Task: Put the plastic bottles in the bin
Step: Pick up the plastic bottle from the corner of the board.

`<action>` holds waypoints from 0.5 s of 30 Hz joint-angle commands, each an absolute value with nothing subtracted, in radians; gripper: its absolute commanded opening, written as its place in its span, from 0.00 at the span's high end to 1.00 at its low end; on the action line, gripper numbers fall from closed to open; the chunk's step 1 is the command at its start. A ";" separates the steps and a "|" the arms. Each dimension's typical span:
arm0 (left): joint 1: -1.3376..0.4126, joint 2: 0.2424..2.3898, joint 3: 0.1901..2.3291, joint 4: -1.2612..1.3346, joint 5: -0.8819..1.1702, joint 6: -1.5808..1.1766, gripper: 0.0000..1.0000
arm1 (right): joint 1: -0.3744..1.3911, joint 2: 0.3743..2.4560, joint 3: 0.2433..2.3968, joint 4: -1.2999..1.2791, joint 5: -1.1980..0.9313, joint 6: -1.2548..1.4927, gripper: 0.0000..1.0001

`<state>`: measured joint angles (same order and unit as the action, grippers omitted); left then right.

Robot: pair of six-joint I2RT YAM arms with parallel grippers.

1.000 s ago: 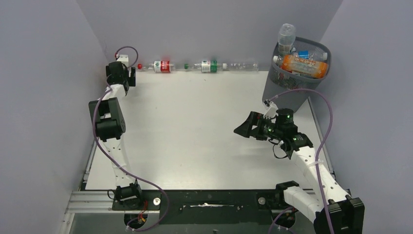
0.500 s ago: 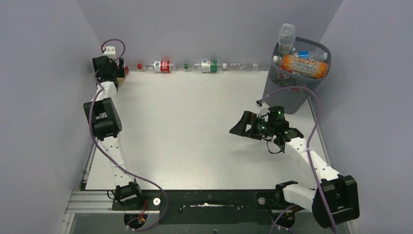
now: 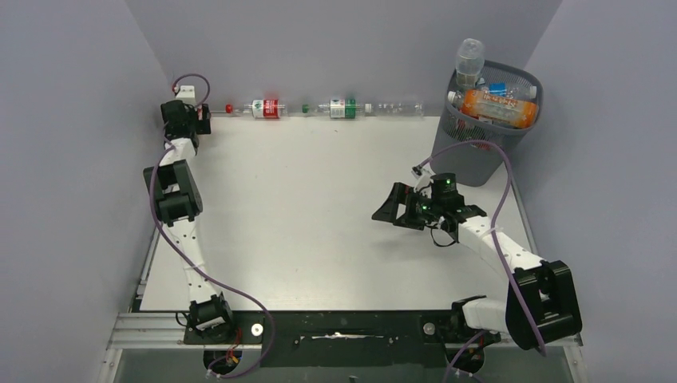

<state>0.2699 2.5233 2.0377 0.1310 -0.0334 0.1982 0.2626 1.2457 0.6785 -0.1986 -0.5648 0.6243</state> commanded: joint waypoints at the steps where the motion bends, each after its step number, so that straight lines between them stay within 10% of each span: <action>1: 0.291 2.536 2.105 0.193 0.001 0.190 0.10 | 0.273 1.266 0.705 -0.115 -0.599 0.632 0.02; 15: 0.290 2.560 2.060 0.163 0.036 0.184 0.11 | 0.293 1.289 0.710 -0.097 -0.590 0.638 0.01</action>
<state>0.2871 2.5469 2.0449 0.1295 0.0010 0.1932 0.2855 1.2991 0.6785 -0.1562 -0.5793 0.6365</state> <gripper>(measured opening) 0.893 0.986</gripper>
